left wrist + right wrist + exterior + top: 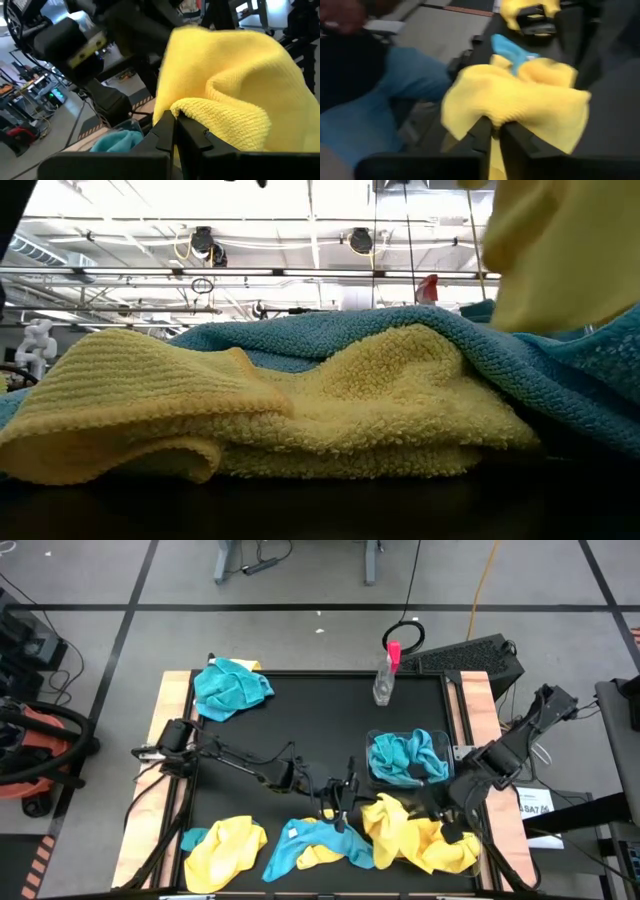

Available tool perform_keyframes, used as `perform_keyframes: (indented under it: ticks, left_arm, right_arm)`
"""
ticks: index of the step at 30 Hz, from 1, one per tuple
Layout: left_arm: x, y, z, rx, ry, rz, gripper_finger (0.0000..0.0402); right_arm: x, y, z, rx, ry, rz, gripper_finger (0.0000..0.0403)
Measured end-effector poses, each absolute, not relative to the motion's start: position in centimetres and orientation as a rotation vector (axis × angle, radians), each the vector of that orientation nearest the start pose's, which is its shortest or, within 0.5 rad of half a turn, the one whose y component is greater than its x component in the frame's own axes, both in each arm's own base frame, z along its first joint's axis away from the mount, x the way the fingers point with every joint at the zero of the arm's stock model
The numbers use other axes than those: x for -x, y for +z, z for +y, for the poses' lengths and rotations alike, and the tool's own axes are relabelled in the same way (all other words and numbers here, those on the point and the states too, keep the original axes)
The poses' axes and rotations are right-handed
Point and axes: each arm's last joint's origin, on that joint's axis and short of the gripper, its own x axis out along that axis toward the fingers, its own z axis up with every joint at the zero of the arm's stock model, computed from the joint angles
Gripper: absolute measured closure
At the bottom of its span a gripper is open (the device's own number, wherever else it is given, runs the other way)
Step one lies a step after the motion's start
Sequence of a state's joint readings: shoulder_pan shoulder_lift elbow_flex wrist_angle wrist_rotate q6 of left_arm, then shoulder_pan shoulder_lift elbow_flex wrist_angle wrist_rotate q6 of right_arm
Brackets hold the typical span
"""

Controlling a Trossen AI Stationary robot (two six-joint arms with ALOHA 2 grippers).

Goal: Sort microfiber towel by color & place in baskets
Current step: Put the yellow towel into the bottom transparent bin

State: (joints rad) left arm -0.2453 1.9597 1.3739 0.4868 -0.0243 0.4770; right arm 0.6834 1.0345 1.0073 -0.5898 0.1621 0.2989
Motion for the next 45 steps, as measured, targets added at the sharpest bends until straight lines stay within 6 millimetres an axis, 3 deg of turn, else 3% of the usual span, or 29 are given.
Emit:
perform_keyframes:
  ticks: [10, 16, 24, 31, 35, 41, 45]
  left_arm:
    - [-44.8, 25.0, -11.3, -0.482, -0.341, 0.036, 0.0387]
    - [-44.8, 25.1, -11.2, -0.489, -0.34, 0.032, 0.0387]
    - [-44.8, 25.1, -11.3, -0.489, -0.343, 0.032, 0.0387]
    - [-44.8, 25.2, -11.3, -0.492, -0.344, 0.028, 0.0385]
    - [-44.8, 25.2, -11.3, -0.507, -0.344, 0.024, 0.0374]
    - [-44.8, 25.4, -11.4, -0.567, -0.33, 0.007, 0.0329]
    - [-44.7, 25.6, -11.3, -0.574, -0.288, 0.019, 0.0294]
  right_arm:
    - [-18.1, 31.0, 13.8, 0.063, 0.307, 0.691, 0.017]
    - [-19.8, 29.5, 14.1, 0.128, 0.23, 0.727, 0.014]
    - [-22.1, 29.0, 14.1, 0.174, 0.224, 0.668, 0.0168]
    - [-22.7, 29.3, 13.7, 0.174, 0.218, 0.624, 0.0198]
    - [-22.8, 29.3, 13.5, 0.183, 0.215, 0.626, 0.0255]
    - [-22.8, 29.2, 13.6, 0.216, 0.236, 0.63, 0.0377]
    - [-22.7, 29.1, 13.5, 0.227, 0.229, 0.646, 0.0387]
